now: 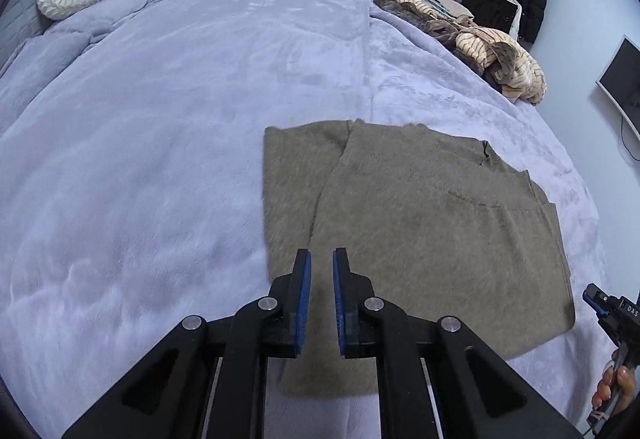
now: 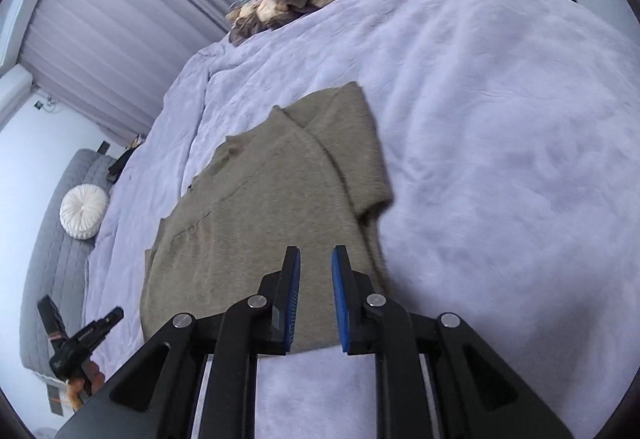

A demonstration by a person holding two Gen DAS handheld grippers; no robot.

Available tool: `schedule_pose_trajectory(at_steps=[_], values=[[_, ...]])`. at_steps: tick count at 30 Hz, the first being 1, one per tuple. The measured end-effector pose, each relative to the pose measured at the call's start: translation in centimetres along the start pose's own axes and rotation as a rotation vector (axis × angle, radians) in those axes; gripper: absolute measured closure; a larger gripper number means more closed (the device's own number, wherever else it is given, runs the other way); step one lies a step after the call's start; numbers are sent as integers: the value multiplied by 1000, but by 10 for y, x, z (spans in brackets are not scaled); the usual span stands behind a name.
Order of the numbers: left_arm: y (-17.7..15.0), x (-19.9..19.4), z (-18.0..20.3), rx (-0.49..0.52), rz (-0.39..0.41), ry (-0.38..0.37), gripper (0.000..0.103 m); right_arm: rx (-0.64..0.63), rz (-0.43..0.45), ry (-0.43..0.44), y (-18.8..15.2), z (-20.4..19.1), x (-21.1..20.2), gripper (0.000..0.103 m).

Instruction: Fold small clothes

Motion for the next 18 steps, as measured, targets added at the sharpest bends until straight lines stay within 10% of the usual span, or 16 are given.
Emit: schedule_pose_trajectory(at_steps=[6, 18], values=[[-9, 54, 2, 15, -89, 84, 91, -16, -101, 3, -20, -19, 53, 85], [-31, 24, 3, 85, -62, 135, 90, 117, -118, 81, -33, 17, 36, 82]])
Point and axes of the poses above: each gripper's, at about its wrist camera, not at the fingertips, and x roughly the way its jaws point, z to its right, y to its top, the point moved 10 cm from there along x, roughly the way its jaws point, and after that the axes turned 3 degrees about -y, right-handed, at the moved point
